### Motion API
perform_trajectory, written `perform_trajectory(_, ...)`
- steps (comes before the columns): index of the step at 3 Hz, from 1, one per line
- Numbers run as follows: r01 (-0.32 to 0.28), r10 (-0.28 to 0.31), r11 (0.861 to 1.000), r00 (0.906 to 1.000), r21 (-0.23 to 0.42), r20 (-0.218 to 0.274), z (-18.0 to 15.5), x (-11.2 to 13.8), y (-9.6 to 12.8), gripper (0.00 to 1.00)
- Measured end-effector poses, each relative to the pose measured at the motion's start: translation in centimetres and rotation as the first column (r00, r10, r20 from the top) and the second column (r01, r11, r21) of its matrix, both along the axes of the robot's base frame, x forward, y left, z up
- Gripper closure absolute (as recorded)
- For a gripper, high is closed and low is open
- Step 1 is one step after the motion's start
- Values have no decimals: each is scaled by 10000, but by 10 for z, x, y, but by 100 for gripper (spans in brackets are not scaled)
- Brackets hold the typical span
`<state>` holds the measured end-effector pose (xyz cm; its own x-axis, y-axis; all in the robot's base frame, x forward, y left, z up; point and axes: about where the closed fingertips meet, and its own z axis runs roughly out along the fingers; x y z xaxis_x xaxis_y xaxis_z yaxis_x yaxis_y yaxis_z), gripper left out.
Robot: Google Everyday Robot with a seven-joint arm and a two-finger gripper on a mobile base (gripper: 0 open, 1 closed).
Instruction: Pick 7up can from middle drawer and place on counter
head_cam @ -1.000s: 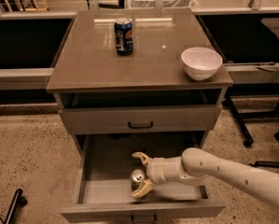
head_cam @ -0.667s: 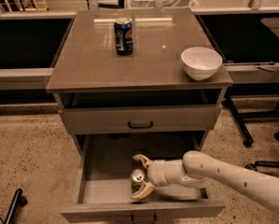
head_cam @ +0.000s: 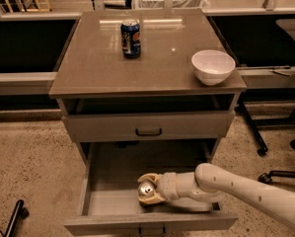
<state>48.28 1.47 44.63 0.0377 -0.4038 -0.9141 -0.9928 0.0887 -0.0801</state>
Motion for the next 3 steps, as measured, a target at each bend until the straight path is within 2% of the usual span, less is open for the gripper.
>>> perform_trajectory(1,23,-24,9998,10000,-188,-60,-2,0,0,80)
perform_trajectory(2,111,-124,9996,9987,267,497,31,8,1,100)
perform_trajectory(3,-200,54,9949,9893,991,1457,110,9,12,100)
